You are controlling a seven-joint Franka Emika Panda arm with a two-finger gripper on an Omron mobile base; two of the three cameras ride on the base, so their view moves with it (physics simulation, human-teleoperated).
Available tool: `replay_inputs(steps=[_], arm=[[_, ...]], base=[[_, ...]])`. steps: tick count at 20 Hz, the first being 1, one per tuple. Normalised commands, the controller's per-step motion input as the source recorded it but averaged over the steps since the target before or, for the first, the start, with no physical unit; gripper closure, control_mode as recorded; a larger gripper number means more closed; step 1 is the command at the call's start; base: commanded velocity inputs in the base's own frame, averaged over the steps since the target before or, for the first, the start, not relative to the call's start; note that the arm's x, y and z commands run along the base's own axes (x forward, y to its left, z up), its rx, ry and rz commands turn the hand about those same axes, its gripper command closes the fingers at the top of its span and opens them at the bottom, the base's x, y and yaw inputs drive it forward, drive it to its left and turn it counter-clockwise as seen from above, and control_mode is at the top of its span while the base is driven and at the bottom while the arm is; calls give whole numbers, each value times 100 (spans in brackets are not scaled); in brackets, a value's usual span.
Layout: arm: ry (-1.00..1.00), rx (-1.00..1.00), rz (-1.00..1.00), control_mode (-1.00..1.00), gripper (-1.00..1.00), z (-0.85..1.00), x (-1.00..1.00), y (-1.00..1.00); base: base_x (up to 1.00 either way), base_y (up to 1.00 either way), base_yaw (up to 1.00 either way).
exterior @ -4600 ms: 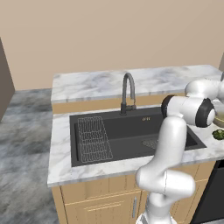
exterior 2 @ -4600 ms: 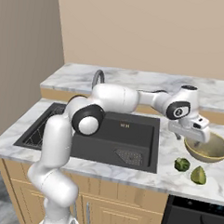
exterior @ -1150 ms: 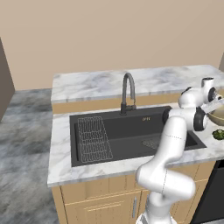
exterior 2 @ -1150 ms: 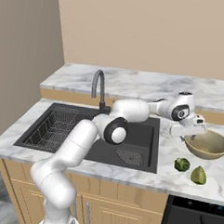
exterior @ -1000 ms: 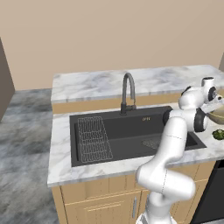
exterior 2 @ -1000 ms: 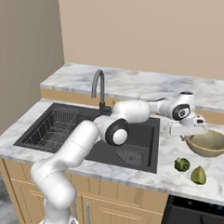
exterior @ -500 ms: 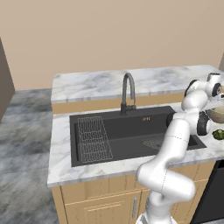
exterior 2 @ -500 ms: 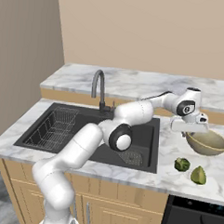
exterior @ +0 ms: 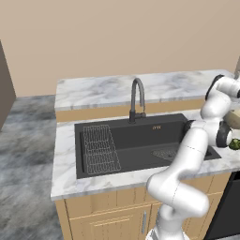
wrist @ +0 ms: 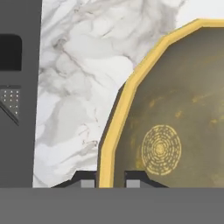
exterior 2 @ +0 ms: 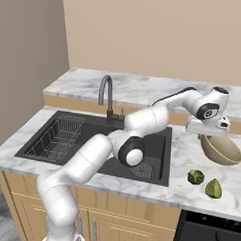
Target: Remove the broccoli and lemon wedge from the sink. Then move the bowl and cup from the counter to the sink for washing.
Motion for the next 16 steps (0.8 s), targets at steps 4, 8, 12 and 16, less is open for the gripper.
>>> replay_inputs(steps=[4,8,12,16], arm=[[-32,0,0,-100,100,14,-10,32],[-23,0,2,-100,100,13,-13,36],[-14,0,5,-100,100,18,-17,30],[0,-4,6,-100,100,16,-18,31]], base=[[0,0,0],[0,0,0],[0,0,0],[0,0,0]])
